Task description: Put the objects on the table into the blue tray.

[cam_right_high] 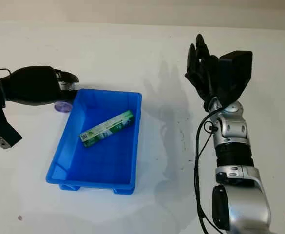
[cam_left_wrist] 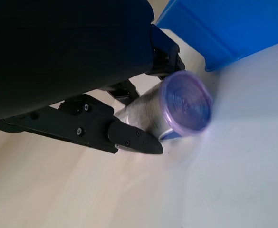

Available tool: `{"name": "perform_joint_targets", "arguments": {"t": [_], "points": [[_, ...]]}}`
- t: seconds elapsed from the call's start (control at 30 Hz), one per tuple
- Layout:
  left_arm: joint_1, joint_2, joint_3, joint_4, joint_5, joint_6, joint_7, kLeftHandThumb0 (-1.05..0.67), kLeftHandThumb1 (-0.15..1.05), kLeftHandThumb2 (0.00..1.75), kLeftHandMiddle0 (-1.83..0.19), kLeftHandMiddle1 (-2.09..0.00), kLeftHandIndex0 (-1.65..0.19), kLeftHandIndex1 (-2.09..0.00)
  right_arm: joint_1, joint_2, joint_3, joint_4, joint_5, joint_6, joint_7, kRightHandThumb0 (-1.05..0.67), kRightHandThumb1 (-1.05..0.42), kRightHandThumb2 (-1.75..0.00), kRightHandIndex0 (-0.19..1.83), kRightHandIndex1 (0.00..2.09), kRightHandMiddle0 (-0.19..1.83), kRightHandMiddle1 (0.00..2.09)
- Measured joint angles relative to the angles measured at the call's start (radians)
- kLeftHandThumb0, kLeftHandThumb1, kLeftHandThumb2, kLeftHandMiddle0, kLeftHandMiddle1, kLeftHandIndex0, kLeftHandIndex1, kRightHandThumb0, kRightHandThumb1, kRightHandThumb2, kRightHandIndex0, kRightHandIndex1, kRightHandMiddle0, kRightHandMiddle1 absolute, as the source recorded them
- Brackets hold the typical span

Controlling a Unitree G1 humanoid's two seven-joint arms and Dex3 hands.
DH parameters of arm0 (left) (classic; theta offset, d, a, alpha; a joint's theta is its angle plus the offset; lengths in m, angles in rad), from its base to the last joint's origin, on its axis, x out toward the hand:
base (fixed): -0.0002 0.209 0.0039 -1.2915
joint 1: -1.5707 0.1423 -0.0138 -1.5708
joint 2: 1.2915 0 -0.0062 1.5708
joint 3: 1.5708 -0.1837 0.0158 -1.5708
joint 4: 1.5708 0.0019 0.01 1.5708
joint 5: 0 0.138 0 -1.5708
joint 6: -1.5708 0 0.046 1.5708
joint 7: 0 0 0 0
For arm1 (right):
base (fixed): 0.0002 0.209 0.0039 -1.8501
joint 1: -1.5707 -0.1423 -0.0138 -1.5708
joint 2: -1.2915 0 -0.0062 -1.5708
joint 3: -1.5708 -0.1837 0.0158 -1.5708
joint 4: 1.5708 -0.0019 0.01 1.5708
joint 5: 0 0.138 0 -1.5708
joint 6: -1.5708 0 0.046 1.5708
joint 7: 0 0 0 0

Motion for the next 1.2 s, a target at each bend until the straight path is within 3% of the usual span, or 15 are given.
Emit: {"name": "perform_joint_targets", "arguments": {"t": [0.07,0.13,0.33,0.47,0.57,0.6,0.67,0.73,0.83,0.9,0.93,1.0,1.07,1.13,1.2], "points": [[-0.001,-0.020,-0.018,0.022,0.003,0.030,-0.006,-0.11,1.05,0.10,-0.30,-2.06,-0.17,-1.95,0.004,-0.006,-0.003,-0.010,0.003,0.008,0.006,-0.64,-1.05,-0.81,-0.19,0.00,-0.19,0.00],[-0.002,-0.032,-0.024,0.037,-0.005,0.049,-0.009,-0.11,1.04,0.08,-0.42,-2.09,-0.13,-2.04,0.006,-0.012,-0.008,-0.014,0.006,0.014,0.012,-0.64,-1.05,-0.82,-0.19,0.00,-0.19,0.00],[-0.002,-0.050,-0.027,0.052,-0.038,0.106,-0.019,-0.09,1.00,0.05,-0.47,-2.09,-0.13,-2.07,0.013,-0.017,-0.011,-0.016,0.008,0.024,0.020,-0.63,-1.05,-0.82,-0.19,0.00,-0.19,0.00],[-0.002,-0.056,0.002,0.057,-0.109,0.104,-0.051,-0.13,1.04,0.09,-0.49,-2.09,-0.19,-2.09,0.014,-0.020,-0.014,-0.016,0.009,0.027,0.021,-0.63,-1.05,-0.82,-0.19,0.00,-0.19,0.00],[-0.017,-0.056,0.010,0.055,-0.124,0.144,-0.050,-0.06,1.04,0.11,-0.39,-2.09,-0.19,-2.09,0.014,-0.019,-0.014,-0.016,0.012,0.027,0.022,-0.62,-1.05,-0.81,-0.19,0.00,-0.19,0.00],[-0.030,-0.054,0.010,0.054,-0.124,0.159,-0.050,-0.08,1.02,0.08,-0.30,-2.09,-0.11,-1.82,0.014,-0.019,-0.014,-0.015,0.013,0.027,0.022,-0.63,-1.05,-0.81,-0.19,0.00,-0.19,0.00],[-0.061,-0.045,0.013,0.054,-0.127,0.174,-0.049,-0.09,1.02,0.07,-0.21,-2.05,-0.04,-1.63,0.014,-0.019,-0.013,-0.014,0.013,0.027,0.025,-0.63,-1.05,-0.81,-0.19,0.00,-0.19,0.00],[-0.093,-0.028,0.033,0.052,-0.154,0.174,-0.062,-0.13,1.02,0.06,-0.27,-1.71,-0.15,-1.47,0.013,-0.018,-0.011,-0.010,0.013,0.026,0.027,-0.63,-1.05,-0.83,-0.19,0.00,-0.19,0.00],[-0.136,0.000,0.093,0.044,-0.217,0.174,-0.100,-0.13,1.04,0.06,-0.21,-1.52,-0.12,-1.40,0.012,-0.017,-0.009,-0.001,0.013,0.026,0.031,-0.62,-1.05,-0.83,-0.19,0.00,-0.19,0.00],[-0.155,0.017,0.141,0.034,-0.274,0.158,-0.114,-0.15,1.04,0.07,-0.08,-1.81,-0.03,-1.58,0.011,-0.017,-0.007,0.006,0.013,0.022,0.033,-0.63,-1.05,-0.84,-0.19,0.00,-0.19,0.00],[-0.165,0.025,0.174,0.025,-0.308,0.145,-0.123,-0.15,1.04,0.07,-0.07,-1.79,0.00,-1.61,0.011,-0.017,-0.006,0.009,0.013,0.019,0.033,-0.63,-1.05,-0.84,-0.19,0.00,-0.19,0.00],[-0.181,0.035,0.243,-0.012,-0.381,0.132,-0.163,-0.10,1.04,0.08,-0.13,-1.54,-0.07,-1.53,0.010,-0.017,-0.004,0.014,0.013,0.012,0.036,-0.63,-1.05,-0.84,-0.19,0.00,-0.19,0.00],[-0.196,0.044,0.322,-0.074,-0.462,0.120,-0.240,-0.07,1.05,0.10,-0.15,-1.39,-0.11,-1.47,0.008,-0.016,0.000,0.018,0.013,0.010,0.040,-0.62,-1.05,-0.85,-0.19,0.00,-0.19,0.00],[-0.198,0.050,0.415,-0.139,-0.577,0.063,-0.354,0.02,1.05,0.14,-0.27,-1.46,-0.19,-1.48,0.008,-0.015,0.004,0.021,0.013,0.007,0.040,-0.62,-1.05,-0.85,-0.19,0.00,-0.19,0.00],[-0.188,0.047,0.507,-0.208,-0.732,0.007,-0.515,-0.05,1.04,0.14,-0.38,-1.54,-0.21,-1.46,0.007,-0.014,0.006,0.023,0.012,0.003,0.039,-0.63,-1.05,-0.84,-0.19,0.00,-0.19,0.00]]}}
